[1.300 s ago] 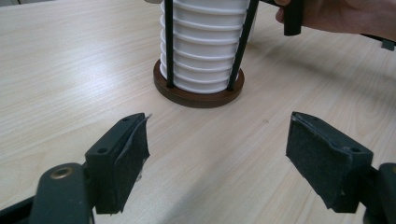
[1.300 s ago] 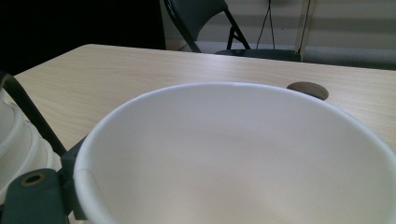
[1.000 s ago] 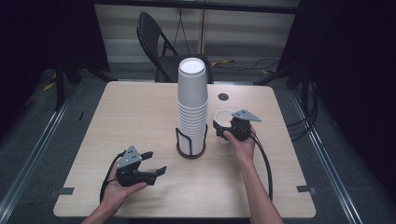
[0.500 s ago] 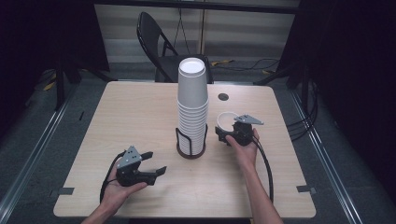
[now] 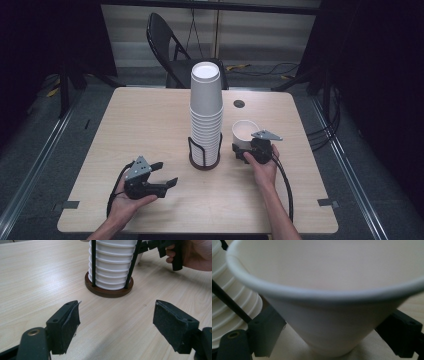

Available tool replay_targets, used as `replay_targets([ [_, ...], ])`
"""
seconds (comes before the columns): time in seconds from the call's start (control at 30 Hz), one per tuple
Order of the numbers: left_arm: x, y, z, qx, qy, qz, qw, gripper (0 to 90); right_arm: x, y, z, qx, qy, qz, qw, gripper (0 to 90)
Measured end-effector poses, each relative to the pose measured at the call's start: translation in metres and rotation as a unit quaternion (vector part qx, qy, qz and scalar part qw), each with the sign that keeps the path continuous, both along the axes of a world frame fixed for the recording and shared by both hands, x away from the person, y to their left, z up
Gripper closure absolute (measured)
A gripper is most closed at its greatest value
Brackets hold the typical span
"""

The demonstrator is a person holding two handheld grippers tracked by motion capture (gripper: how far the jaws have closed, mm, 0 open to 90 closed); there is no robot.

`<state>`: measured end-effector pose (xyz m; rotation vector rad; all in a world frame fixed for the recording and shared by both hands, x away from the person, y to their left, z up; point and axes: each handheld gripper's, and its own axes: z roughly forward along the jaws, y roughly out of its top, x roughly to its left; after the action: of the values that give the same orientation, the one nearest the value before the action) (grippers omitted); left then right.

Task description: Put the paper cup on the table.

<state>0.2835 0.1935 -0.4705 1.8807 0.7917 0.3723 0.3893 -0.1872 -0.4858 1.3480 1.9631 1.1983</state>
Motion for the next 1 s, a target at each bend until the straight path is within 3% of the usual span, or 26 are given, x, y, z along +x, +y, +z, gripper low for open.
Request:
replay_targets([
  [0.47,0.001,0.002,0.000,-0.005,0.003,0.010,0.9999,21.2,-0.030,-0.014,0.018,0.026,-0.002,0.000,0.9997,12.8],
  [0.77,0.000,0.001,-0.001,-0.006,0.010,0.018,0.9998,20.3,-0.056,-0.030,0.030,0.027,-0.002,-0.020,0.9994,13.0],
  [0.9,0.001,0.003,0.000,-0.001,0.011,0.026,0.9996,18.1,-0.070,-0.035,0.035,0.011,0.002,-0.035,0.9993,13.1],
  [1.0,0.000,0.002,0.000,0.000,0.013,0.028,0.9995,16.6,-0.082,-0.039,0.039,0.017,-0.010,-0.028,0.9994,13.0],
])
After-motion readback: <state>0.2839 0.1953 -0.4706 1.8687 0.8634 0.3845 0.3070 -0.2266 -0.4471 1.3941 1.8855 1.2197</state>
